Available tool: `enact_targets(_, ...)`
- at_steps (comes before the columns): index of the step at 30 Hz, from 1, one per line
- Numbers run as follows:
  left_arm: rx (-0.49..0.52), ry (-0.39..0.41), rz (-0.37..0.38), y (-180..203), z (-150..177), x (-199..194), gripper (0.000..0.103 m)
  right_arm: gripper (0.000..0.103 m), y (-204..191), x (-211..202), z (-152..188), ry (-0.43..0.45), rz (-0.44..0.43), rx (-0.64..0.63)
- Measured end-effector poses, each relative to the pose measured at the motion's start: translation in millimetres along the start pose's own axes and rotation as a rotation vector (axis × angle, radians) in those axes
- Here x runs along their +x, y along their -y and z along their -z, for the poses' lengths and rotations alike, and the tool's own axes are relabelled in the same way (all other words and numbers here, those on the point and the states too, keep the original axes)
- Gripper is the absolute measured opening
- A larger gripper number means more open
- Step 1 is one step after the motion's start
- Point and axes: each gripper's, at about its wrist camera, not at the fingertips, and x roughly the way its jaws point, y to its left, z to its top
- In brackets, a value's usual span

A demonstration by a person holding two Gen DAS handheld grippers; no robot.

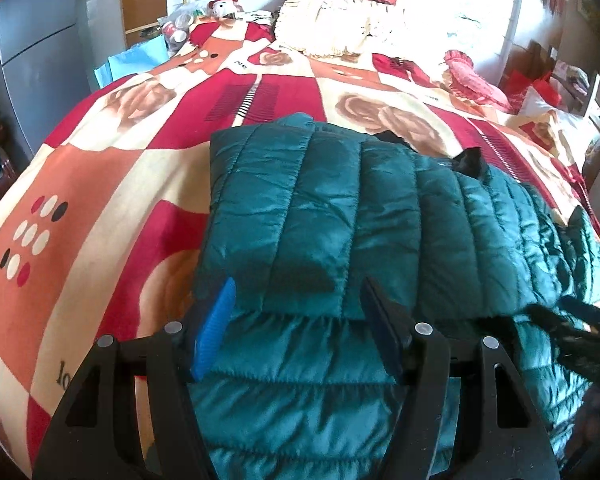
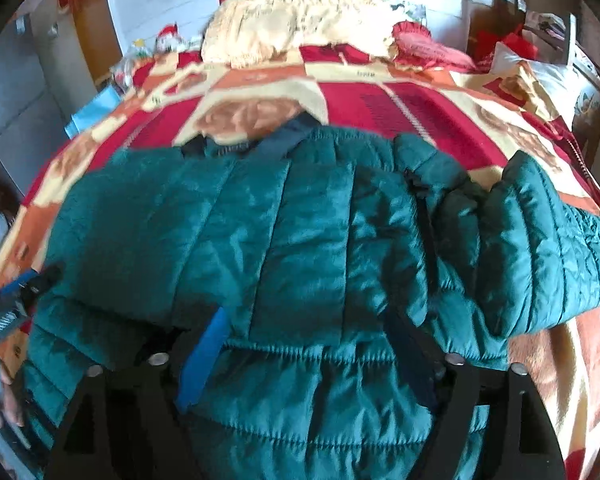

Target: Fold large clothes

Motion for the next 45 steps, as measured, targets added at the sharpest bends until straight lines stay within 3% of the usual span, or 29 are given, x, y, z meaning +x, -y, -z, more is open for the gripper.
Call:
enact_targets(3,0.017,0.011,0.009,5.4,4.6,-10.4,0.065,0.081,-3.3,4.5,8.1,-0.033,0.000,-0.012)
enact_targets(15,0.041,0.031,0.061,37.2,14.6,-33.6,0.065,0.082,11.8,-38.2,22.5,0.038,-0.004,0.007)
enact_targets(33,0.017,0.022,0.164,76.2,16.5,-23.6,0.065,0.083,66.0,-56.1,29.6,0.068,0.031,0.084)
enact_targets(45,0.018,0.088,0.093,80.6,-2.4,7.3,0.065,0.083,126.4,-52.3,17.0,0.087,0.084,0.152)
